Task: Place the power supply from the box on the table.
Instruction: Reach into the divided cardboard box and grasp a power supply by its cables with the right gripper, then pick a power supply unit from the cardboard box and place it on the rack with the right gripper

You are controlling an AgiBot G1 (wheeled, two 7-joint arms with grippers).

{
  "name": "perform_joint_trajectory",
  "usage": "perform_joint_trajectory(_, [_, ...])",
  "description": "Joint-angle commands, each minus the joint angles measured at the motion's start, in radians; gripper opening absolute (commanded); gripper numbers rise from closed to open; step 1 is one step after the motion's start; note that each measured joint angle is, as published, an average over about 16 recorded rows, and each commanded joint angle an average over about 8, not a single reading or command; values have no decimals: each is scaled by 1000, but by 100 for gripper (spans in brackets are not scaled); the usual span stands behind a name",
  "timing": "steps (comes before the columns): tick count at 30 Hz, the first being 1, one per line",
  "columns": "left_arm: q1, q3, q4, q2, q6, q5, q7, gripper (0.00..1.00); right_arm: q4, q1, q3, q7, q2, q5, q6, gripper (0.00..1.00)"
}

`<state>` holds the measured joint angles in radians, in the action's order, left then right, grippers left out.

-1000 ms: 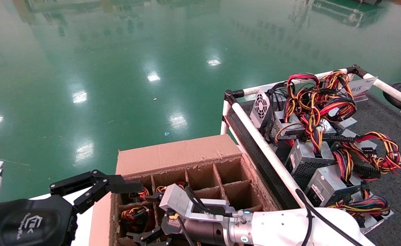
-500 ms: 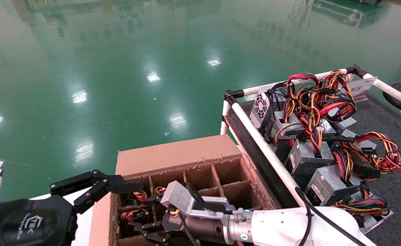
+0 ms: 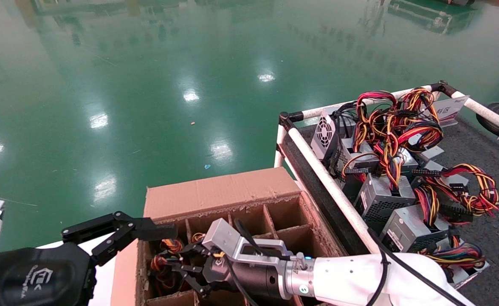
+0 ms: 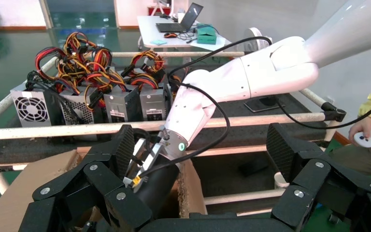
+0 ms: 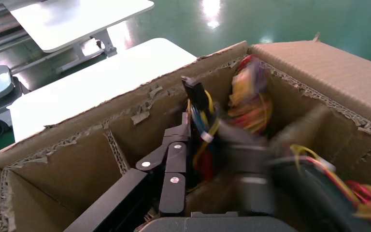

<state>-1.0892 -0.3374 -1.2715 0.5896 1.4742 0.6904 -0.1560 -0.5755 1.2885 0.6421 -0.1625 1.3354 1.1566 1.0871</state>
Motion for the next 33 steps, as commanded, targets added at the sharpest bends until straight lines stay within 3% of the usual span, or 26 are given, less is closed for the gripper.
perform_joint_trajectory(1, [0, 0, 0, 0, 0, 0, 0, 100, 1, 5, 2, 8, -1, -7, -1, 0])
perform_joint_trajectory(10, [0, 0, 0, 0, 0, 0, 0, 100, -31, 32, -11, 47, -22, -50, 22, 0])
perform_joint_trajectory(15, [0, 0, 0, 0, 0, 0, 0, 100, -52, 60, -28, 115, -47, -86, 47, 0])
perform_joint_trajectory(25, [0, -1, 0, 0, 0, 0, 0, 100, -121, 144, -90, 360, -133, -200, 85, 0])
perform_joint_trajectory(33, [0, -1, 0, 0, 0, 0, 0, 100, -191, 237, -156, 603, -252, -307, 96, 0])
